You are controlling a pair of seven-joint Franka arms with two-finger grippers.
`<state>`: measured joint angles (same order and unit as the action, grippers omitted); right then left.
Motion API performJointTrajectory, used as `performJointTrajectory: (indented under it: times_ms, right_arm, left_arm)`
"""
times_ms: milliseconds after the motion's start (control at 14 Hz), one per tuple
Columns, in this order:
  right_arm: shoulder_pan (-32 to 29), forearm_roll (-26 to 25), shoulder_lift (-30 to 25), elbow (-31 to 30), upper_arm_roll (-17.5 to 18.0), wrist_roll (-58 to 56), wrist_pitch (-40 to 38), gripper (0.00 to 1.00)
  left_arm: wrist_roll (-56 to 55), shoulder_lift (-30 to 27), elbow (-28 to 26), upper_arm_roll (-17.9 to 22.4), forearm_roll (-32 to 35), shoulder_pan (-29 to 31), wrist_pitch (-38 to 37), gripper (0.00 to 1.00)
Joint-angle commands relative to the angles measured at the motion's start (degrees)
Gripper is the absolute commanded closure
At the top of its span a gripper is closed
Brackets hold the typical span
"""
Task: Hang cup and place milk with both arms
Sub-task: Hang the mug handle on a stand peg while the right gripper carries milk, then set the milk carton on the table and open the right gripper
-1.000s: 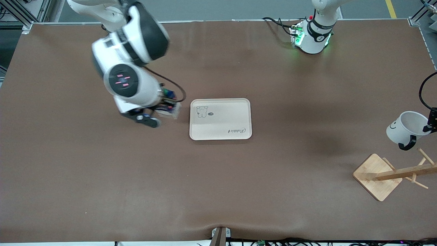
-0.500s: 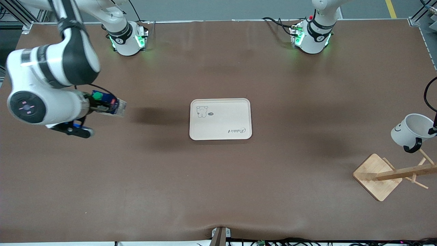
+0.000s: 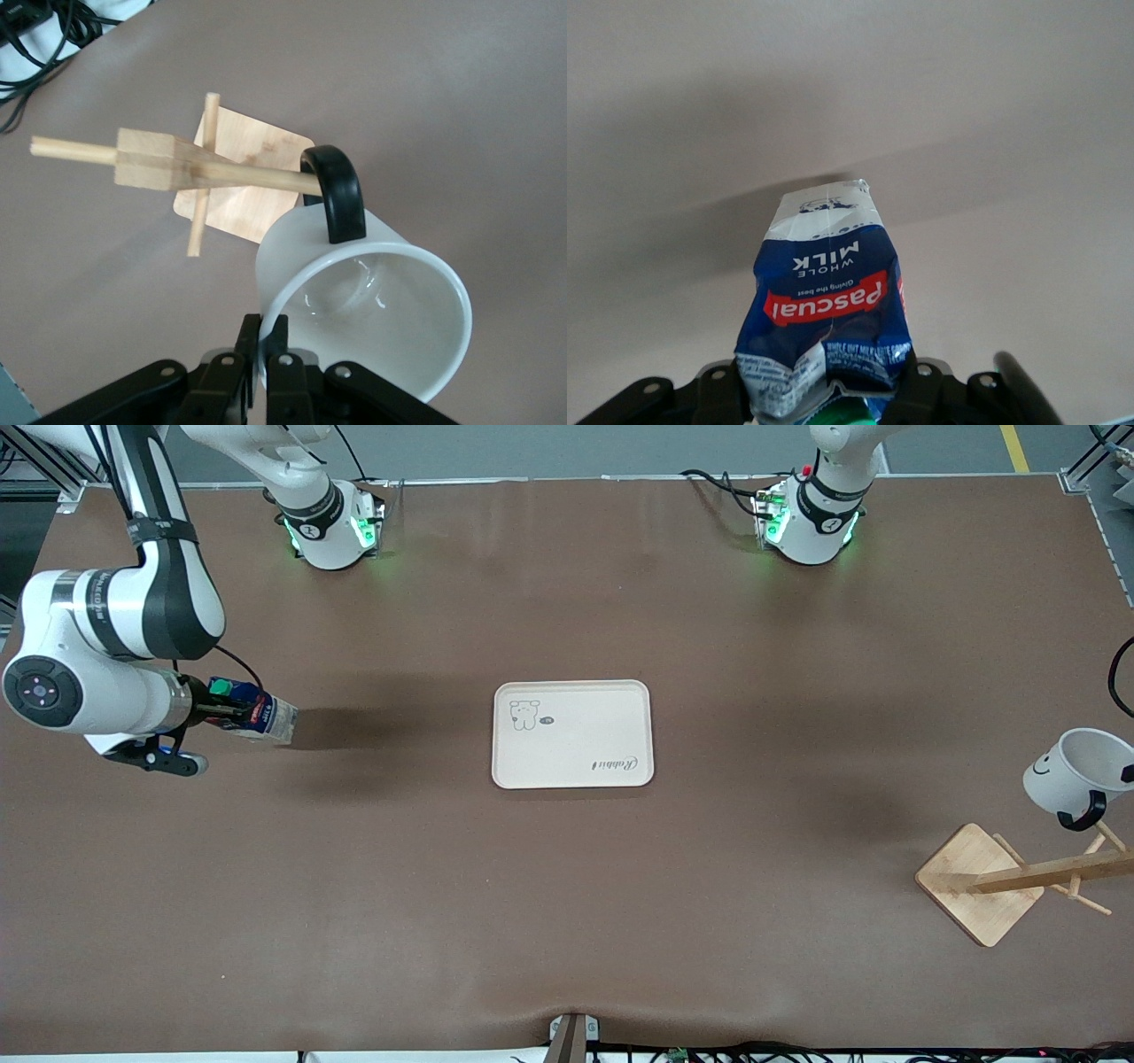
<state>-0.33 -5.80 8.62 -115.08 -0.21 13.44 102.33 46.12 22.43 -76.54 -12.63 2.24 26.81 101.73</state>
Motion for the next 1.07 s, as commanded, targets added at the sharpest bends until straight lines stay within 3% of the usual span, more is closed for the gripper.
performJointTrajectory:
  times_ms: [0, 143, 286, 357, 429, 500, 571, 643, 714, 1000]
  right_arm:
    - [-2.21, -1.14, -3.87, -7.78, 1.18, -1.74, 6.72, 1.0]
    - [-3.44, -1.23, -3.61, -8.66, 1.18, -3.84, 7.96, 1.0]
    - [-5.11, -1.23, -3.53, -11.81, 1.18, -6.57, 15.66, 1.0]
    - [-5.2, -1.23, -3.53, -12.44, 1.18, -6.58, 16.75, 0.75]
    - [-5.2, -1.23, -3.53, -12.36, 1.18, -6.58, 16.76, 0.7]
    - [-5.12, -1.23, -3.53, -12.36, 1.18, -6.58, 16.41, 0.5]
    - [-5.03, -1.23, -3.61, -12.27, 1.18, -6.58, 16.41, 0.08]
    - [-5.03, -1.23, -3.7, -12.18, 1.18, -6.58, 16.06, 0.0]
    - [-5.03, -1.23, -3.7, -12.01, 1.18, -6.58, 15.71, 0.0]
    - [-4.94, -1.23, -3.7, -11.13, 1.27, -6.58, 13.16, 0.0]
  left_arm:
    - [1.6, 1.22, 1.92, -0.47, -0.13, 0.61, 1.62, 1.0]
    - [1.69, 1.74, 1.92, -0.47, -0.13, 0.87, 2.94, 1.0]
    - [1.69, 2.97, 1.92, -0.64, -1.0, 1.84, 4.7, 1.0]
    - [1.6, 3.32, 1.92, -0.56, -2.14, 1.92, 4.88, 1.0]
    - [1.43, 3.67, 1.92, -0.55, -2.85, 1.84, 5.49, 1.0]
    - [1.25, 3.85, 1.92, -0.55, -2.94, 1.84, 6.54, 0.86]
    - [0.9, 3.77, 1.92, -0.64, -3.03, 1.58, 6.81, 0.61]
    - [0.55, 3.68, 1.92, -0.9, -3.12, 1.4, 6.82, 0.41]
    - [-1.02, 3.76, 1.92, -1.08, -3.38, 1.31, 6.82, 0.0]
    - [-8.31, 1.93, 1.66, -1.96, -4.88, 1.05, 6.11, 0.0]
